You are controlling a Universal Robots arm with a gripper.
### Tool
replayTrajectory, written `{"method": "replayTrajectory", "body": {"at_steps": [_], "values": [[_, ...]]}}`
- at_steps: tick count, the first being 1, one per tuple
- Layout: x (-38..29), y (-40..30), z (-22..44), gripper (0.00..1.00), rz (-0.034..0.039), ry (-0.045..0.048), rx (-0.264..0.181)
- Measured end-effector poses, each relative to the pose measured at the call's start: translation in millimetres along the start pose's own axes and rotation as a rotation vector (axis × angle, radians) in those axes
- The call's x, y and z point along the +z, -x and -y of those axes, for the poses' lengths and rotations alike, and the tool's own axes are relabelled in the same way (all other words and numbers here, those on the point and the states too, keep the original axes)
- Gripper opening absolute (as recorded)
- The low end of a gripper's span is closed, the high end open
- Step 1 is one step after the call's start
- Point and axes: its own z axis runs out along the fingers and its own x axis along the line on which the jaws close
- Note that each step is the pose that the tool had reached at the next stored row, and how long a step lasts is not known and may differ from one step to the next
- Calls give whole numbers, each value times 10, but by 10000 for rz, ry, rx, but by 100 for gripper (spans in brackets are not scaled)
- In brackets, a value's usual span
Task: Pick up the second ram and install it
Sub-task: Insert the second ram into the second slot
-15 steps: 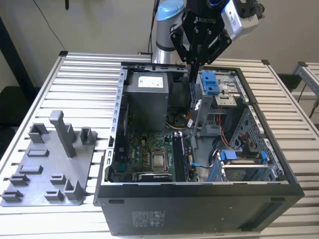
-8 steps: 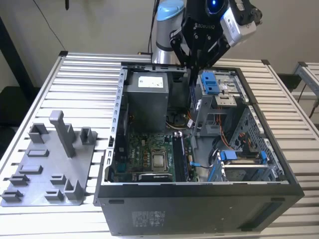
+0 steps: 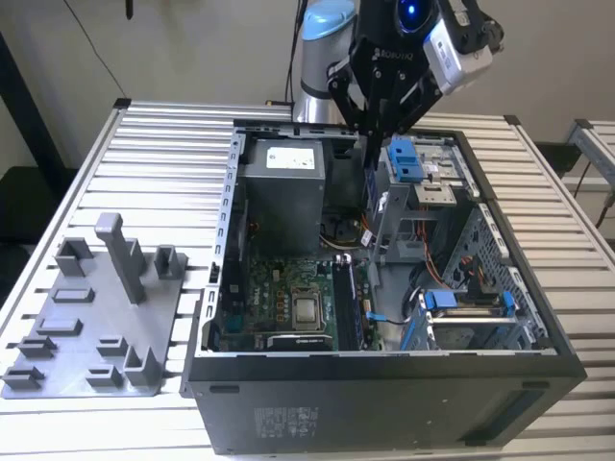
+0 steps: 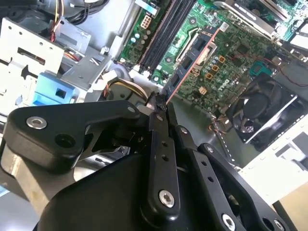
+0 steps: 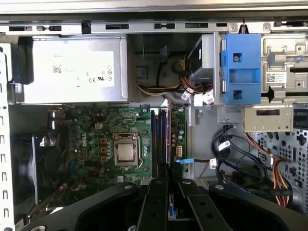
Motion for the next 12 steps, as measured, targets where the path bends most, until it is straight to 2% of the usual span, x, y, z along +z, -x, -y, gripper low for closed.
{"method": "replayTrajectory", "body": {"at_steps": [12], "values": [[144, 1, 47, 14, -1, -3, -1]]}}
